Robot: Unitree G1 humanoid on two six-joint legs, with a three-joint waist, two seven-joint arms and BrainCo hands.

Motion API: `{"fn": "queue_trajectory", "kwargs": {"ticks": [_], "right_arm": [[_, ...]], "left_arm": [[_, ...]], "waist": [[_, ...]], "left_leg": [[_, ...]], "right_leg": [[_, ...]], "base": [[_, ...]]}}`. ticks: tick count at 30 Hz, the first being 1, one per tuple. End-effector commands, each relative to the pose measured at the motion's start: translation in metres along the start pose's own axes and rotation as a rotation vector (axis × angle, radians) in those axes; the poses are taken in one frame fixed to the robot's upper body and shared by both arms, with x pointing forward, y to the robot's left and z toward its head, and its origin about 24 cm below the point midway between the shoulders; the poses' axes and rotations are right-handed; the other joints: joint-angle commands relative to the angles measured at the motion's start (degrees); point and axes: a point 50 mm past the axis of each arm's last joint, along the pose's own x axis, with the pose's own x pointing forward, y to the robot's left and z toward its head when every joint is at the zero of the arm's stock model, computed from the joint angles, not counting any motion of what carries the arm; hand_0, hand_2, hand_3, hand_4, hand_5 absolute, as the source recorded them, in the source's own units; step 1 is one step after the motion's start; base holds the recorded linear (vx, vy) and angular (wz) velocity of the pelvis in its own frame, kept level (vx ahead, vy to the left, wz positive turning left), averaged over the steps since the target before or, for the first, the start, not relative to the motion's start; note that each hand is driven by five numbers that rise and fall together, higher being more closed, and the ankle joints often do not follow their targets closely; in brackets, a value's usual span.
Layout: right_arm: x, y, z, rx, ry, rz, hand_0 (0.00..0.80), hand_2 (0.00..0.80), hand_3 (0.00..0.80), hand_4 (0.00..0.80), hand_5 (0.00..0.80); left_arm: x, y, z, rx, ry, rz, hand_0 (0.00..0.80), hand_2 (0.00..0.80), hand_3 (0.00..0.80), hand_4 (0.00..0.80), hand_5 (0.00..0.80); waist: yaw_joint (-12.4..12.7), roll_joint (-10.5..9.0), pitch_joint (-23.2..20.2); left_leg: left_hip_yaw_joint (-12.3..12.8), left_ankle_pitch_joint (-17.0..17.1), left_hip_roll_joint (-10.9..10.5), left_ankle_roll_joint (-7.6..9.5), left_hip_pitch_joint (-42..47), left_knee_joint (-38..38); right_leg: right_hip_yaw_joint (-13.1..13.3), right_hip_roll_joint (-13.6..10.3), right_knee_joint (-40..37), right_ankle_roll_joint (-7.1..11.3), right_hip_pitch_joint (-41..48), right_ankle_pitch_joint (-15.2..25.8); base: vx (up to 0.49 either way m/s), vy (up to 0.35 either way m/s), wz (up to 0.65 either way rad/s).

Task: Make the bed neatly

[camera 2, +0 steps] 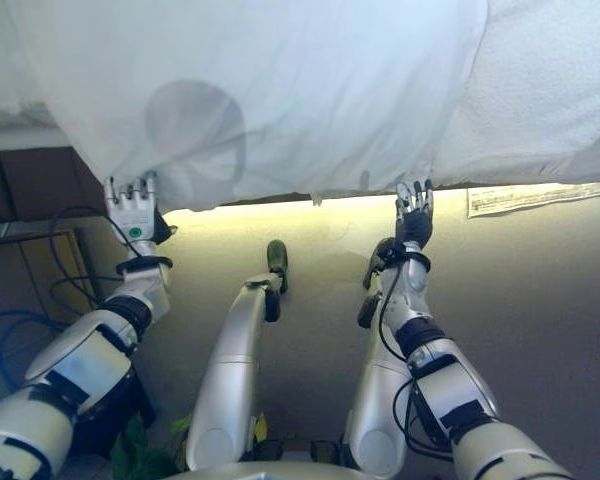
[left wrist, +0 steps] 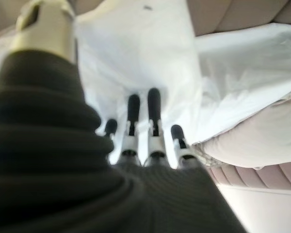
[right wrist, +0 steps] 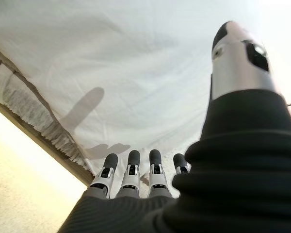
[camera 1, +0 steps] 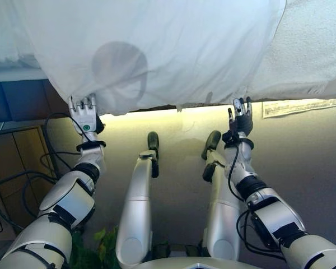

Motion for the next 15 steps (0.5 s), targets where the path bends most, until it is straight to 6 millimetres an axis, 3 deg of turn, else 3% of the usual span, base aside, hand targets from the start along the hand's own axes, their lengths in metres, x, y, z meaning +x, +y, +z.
{"fn": "queue_trajectory", "kwargs": {"ticks": [1, 3, 7, 11, 15], "right_arm": [[0.006, -0.014, 0.035, -0.066, -0.143, 0.055, 0.0, 0.0, 0.0, 0.0, 0.0], [0.005, -0.014, 0.034, -0.071, -0.139, 0.055, 0.0, 0.0, 0.0, 0.0, 0.0], [0.002, -0.019, 0.03, -0.052, -0.137, 0.046, 0.0, 0.0, 0.0, 0.0, 0.0], [-0.004, -0.026, 0.026, -0.024, -0.143, 0.027, 0.0, 0.0, 0.0, 0.0, 0.0], [-0.009, -0.026, 0.025, -0.001, -0.156, 0.003, 0.0, 0.0, 0.0, 0.0, 0.0]], "left_arm": [[-0.006, -0.01, -0.053, 0.144, 0.19, -0.083, 0.0, 0.0, 0.0, 0.0, 0.0], [-0.011, -0.015, -0.058, 0.162, 0.235, -0.144, 0.0, 0.0, 0.0, 0.0, 0.0], [-0.016, -0.017, -0.055, -0.02, 0.294, -0.076, 0.0, 0.0, 0.0, 0.0, 0.0], [-0.014, -0.009, -0.044, -0.402, 0.407, 0.107, 0.0, 0.0, 0.0, 0.0, 0.0], [-0.009, 0.011, -0.028, -0.624, 0.359, 0.341, 0.0, 0.0, 0.0, 0.0, 0.0]], "waist": [[0.97, 5.75, -0.07], [0.92, 6.07, -0.07], [1.11, 5.97, -0.07], [1.99, 5.84, -0.07], [3.21, 6.3, -0.07]], "left_leg": [[-1.83, 10.99, 0.14, -4.95, 2.37, -11.29], [-1.83, 11.1, 0.07, -4.92, 2.68, -11.57], [-1.92, 11.16, 0.32, -4.78, 3.05, -11.86], [-2.1, 11.28, 0.02, -4.67, 3.88, -11.98], [-2.79, 10.97, -0.73, -4.59, 4.75, -11.9]], "right_leg": [[3.52, -4.2, 0.14, 6.12, -2.02, 6.69], [3.75, -3.97, 0.24, 6.1, -1.87, 6.4], [3.95, -3.64, 0.78, 5.93, -1.68, 5.92], [3.22, -3.93, 0.91, 5.83, -0.43, 5.47], [2.3, -4.56, 1.55, 5.71, 0.72, 4.75]], "base": [[-0.021, 0.04, 0.05], [-0.02, 0.022, 0.06], [-0.002, -0.025, 0.0], [0.012, -0.101, 0.02], [0.022, -0.097, 0.1]]}}
